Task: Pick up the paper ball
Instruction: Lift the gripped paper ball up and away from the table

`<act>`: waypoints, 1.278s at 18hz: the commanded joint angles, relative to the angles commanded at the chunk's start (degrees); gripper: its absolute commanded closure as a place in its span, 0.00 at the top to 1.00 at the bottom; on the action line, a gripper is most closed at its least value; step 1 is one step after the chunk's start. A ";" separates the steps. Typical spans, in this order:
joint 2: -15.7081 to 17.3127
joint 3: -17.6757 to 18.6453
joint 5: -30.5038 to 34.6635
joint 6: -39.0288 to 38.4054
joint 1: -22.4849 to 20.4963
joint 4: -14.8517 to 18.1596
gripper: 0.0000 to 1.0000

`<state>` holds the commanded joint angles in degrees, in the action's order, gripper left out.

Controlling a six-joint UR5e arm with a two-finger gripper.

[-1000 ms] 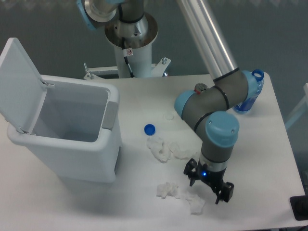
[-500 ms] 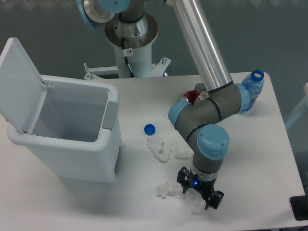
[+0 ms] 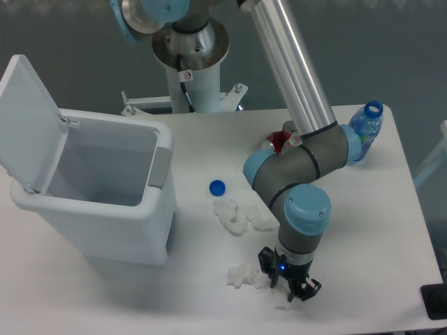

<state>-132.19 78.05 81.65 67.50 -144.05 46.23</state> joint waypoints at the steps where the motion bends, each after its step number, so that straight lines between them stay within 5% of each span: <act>1: 0.53 0.00 -0.09 -0.53 -0.09 0.00 0.08; 9: 6.15 -1.05 0.09 -1.16 -3.33 1.31 0.07; 19: 12.83 -6.05 7.73 10.28 -6.68 27.56 0.03; 23: 12.84 -9.40 7.65 13.00 -6.94 33.65 0.03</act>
<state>-119.36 68.64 89.30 80.51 -151.00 79.88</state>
